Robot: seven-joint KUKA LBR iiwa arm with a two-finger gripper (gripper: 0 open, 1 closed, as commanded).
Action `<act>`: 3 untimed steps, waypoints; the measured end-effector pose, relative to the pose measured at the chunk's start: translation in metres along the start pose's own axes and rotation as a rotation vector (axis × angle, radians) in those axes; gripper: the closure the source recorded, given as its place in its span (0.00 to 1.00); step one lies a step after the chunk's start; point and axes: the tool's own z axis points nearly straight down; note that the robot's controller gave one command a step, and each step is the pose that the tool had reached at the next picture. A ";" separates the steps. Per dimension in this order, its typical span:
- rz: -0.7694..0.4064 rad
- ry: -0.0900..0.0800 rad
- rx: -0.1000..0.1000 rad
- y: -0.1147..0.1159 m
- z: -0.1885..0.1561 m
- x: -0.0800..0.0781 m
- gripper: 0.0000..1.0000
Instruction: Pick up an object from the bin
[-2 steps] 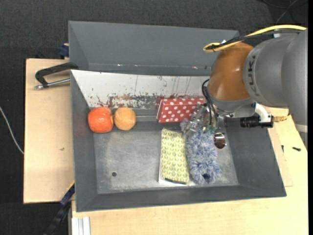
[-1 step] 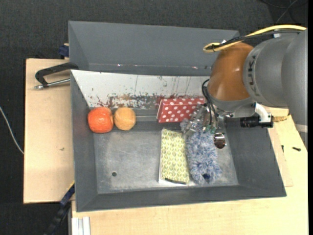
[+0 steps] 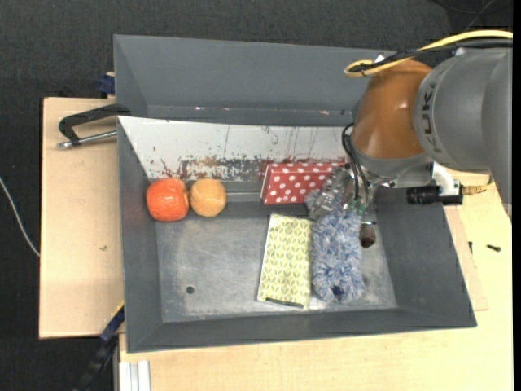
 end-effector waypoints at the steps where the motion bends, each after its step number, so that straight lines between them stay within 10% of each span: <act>1: 0.000 -0.003 -0.001 0.001 -0.009 -0.001 1.00; 3: -0.002 -0.002 0.000 0.002 -0.013 -0.002 1.00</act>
Offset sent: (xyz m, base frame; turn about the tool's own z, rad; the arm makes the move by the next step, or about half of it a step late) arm 0.0000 0.0001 0.0125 0.0000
